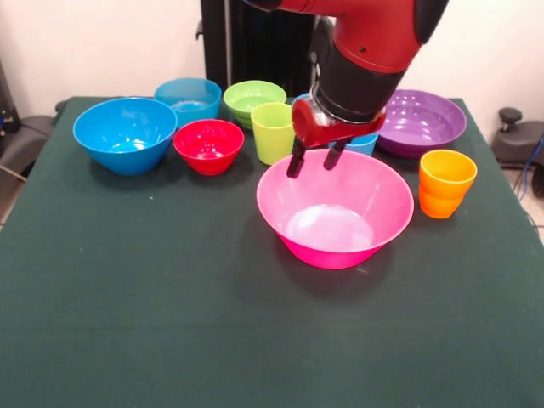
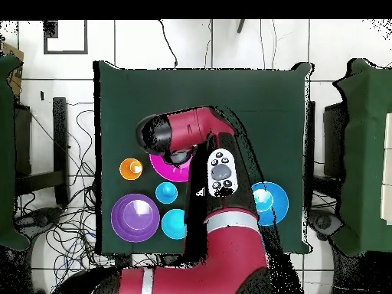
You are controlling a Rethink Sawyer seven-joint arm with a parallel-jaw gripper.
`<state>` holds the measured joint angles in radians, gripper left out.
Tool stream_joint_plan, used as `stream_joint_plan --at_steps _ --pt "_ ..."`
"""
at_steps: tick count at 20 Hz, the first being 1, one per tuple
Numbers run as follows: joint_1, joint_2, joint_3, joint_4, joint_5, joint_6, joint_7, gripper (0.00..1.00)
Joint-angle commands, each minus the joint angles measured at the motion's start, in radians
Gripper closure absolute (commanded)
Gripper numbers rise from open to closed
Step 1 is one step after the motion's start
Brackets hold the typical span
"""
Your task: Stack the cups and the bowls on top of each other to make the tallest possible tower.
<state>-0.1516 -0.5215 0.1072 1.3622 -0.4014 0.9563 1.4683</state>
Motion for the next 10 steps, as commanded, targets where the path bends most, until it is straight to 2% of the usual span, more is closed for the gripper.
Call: stream_joint_plan --at_steps 1,3,5,8,10 --pt "0.015 0.077 -0.015 -0.105 0.037 0.107 0.185 0.0" --pt "0.02 0.094 -0.011 -0.138 0.048 0.102 0.213 0.0" --pt "0.048 0.113 -0.047 -0.183 0.017 0.117 0.251 0.0" --pt "0.045 0.132 -0.07 -0.177 0.061 0.037 0.365 0.0" --pt "0.038 0.14 -0.067 -0.184 0.098 0.033 0.394 0.0"
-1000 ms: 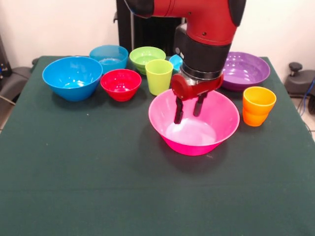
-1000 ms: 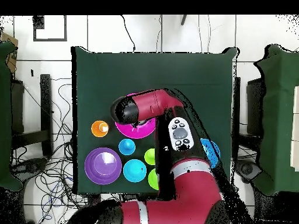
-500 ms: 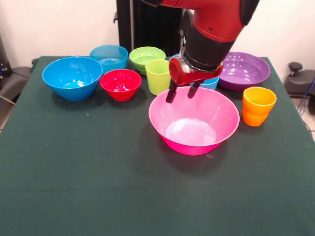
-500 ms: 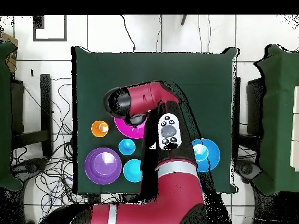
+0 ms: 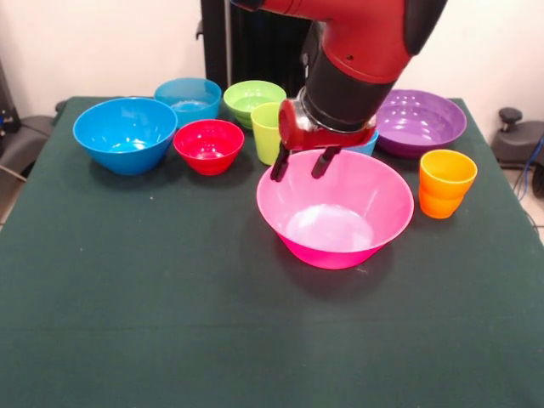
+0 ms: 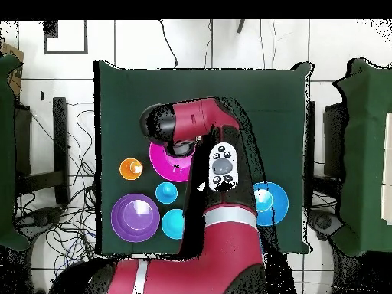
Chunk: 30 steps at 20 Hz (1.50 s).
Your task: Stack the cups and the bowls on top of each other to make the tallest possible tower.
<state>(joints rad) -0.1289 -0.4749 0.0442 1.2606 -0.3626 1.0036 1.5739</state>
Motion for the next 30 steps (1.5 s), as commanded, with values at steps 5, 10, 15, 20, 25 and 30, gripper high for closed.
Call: stream_joint_plan --at_steps 5,10,15,20,25,30 --pt "-0.005 0.11 0.024 -0.141 0.109 -0.052 0.304 0.0" --pt "-0.011 0.08 0.011 -0.109 0.139 -0.175 0.386 0.0" --pt "-0.037 0.051 0.018 -0.063 0.182 -0.216 0.4 0.0" --pt "-0.075 0.018 0.055 -0.005 0.245 -0.214 0.362 0.0" --pt "-0.008 -0.017 -0.014 -0.01 0.255 -0.094 0.402 0.0" --pt "0.077 -0.07 -0.054 0.05 0.322 -0.068 0.534 0.0"
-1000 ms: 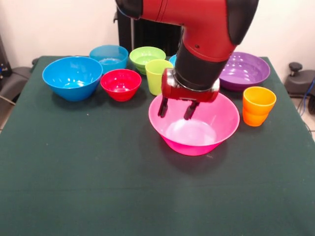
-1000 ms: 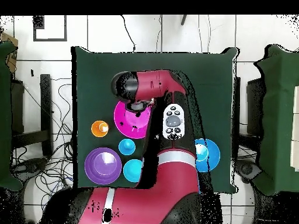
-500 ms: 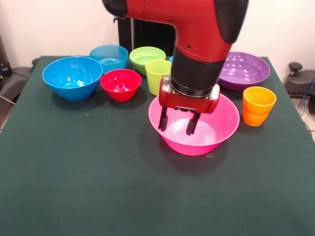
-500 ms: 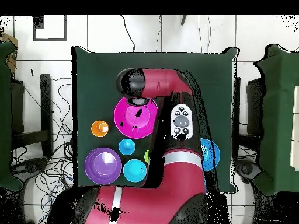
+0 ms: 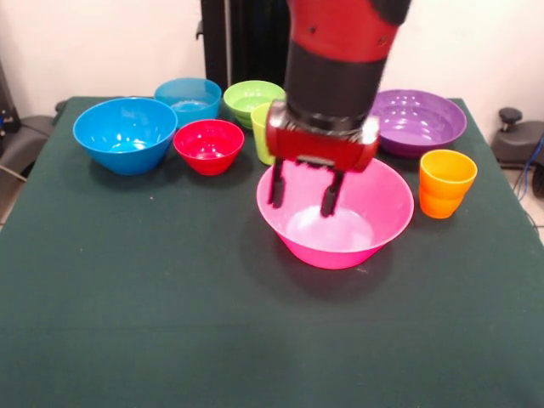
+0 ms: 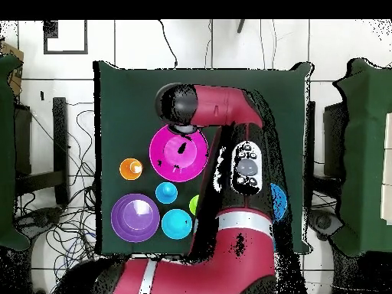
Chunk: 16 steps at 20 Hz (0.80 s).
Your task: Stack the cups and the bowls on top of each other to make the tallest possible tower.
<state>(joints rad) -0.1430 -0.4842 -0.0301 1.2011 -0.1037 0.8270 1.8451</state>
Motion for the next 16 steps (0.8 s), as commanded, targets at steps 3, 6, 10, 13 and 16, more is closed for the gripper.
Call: stream_joint_plan --at_steps 3,6,10,13,16 --pt "0.143 -0.093 0.005 0.131 0.132 0.163 0.347 0.0" --pt "0.172 -0.109 0.015 0.169 0.199 0.129 0.39 0.0" --pt "0.215 -0.094 0.003 0.194 0.241 0.061 0.449 0.0" --pt "0.248 -0.07 -0.021 0.211 0.245 0.016 0.488 0.0" --pt "0.265 -0.051 -0.033 0.223 0.249 -0.014 0.516 0.0"
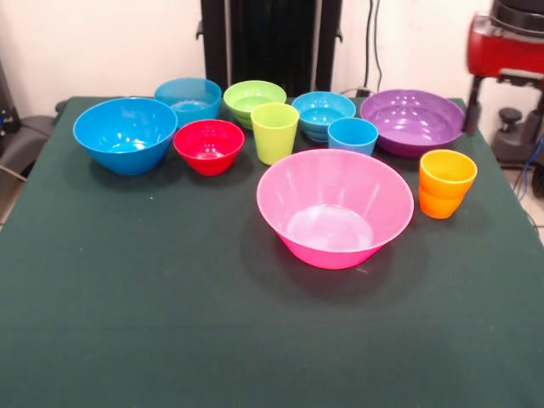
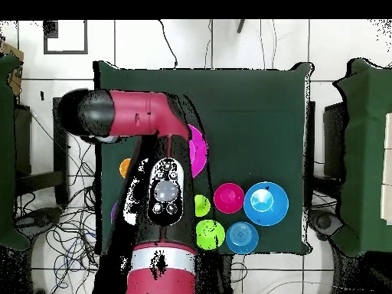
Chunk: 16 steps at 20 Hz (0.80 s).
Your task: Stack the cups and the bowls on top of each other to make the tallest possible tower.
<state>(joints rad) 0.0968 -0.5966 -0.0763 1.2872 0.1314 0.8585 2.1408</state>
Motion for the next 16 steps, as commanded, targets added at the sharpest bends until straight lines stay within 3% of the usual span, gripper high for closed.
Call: stream_joint_plan --at_steps 1,5,11,16 --pt "0.027 0.066 0.015 0.158 0.024 -0.069 0.236 0.0" --pt "0.028 0.087 0.043 0.228 0.06 -0.168 0.263 0.0" --pt "0.059 0.139 0.002 0.226 0.037 -0.214 0.288 0.0" --pt "0.088 0.162 -0.016 0.231 0.057 -0.239 0.312 0.0"
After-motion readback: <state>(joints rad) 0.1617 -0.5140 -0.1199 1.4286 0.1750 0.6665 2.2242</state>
